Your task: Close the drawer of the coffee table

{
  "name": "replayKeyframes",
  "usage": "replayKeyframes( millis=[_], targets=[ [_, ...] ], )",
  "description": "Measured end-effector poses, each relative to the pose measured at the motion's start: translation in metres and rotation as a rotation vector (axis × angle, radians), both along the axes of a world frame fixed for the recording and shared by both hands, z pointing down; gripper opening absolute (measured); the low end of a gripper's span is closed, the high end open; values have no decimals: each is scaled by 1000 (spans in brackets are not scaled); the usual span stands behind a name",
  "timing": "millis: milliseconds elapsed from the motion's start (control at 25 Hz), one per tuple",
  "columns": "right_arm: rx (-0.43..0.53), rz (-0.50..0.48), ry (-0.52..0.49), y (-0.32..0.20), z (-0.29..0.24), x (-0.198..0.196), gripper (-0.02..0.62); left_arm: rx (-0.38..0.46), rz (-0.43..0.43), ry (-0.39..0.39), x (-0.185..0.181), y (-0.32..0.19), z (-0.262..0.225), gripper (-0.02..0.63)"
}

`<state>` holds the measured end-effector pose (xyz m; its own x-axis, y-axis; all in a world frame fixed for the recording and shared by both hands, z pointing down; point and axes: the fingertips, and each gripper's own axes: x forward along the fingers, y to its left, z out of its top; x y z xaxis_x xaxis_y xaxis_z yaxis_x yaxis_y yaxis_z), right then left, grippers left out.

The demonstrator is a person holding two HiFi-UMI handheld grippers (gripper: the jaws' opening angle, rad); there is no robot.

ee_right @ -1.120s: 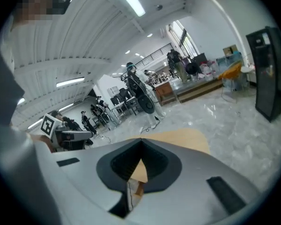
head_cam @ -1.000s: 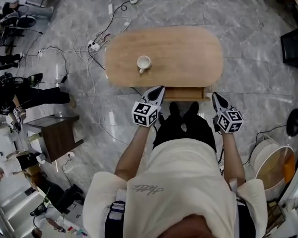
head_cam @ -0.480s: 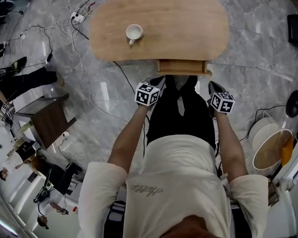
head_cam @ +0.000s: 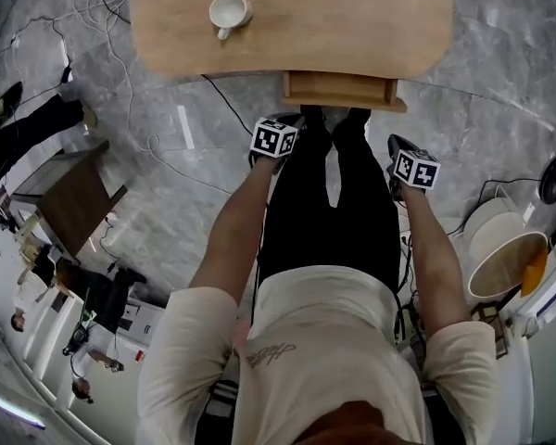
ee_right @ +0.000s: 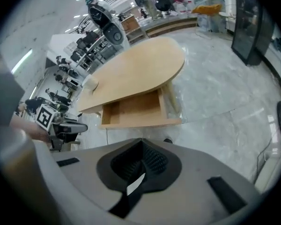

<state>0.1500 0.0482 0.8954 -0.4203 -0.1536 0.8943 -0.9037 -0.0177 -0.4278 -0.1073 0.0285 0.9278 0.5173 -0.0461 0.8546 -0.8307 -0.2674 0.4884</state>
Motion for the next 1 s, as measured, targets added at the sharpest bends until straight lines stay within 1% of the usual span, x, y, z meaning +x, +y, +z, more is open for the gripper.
replayKeyframes(
  millis=[160,240,400,520,600,760,920,1000],
  targets=[
    [-39,-112,-4,10,41,-12,-5,-32,15,-10,-2,15,35,2],
    [-46,-132,-11,9,60,-19,-5,-49,6,-9,-4,23,52,2],
    [-49,-132,-26,3,91,-28,-5,-48,-24,-16,-8,31,82,2],
    [-55,-123,-28,1,113,-29,-5,-35,-64,-20,-9,29,101,0],
    [-52,-130,-22,-2,127,-25,-5,-41,-82,-22,-8,27,112,1],
    [-44,-164,15,-16,147,-14,-5,-55,-74,-31,-7,22,129,1],
    [-58,-137,8,-25,149,-14,-5,-46,-54,-34,-12,12,134,2],
    [-69,-138,4,-29,150,-14,-5,-67,-49,-40,-14,6,137,1]
  ],
)
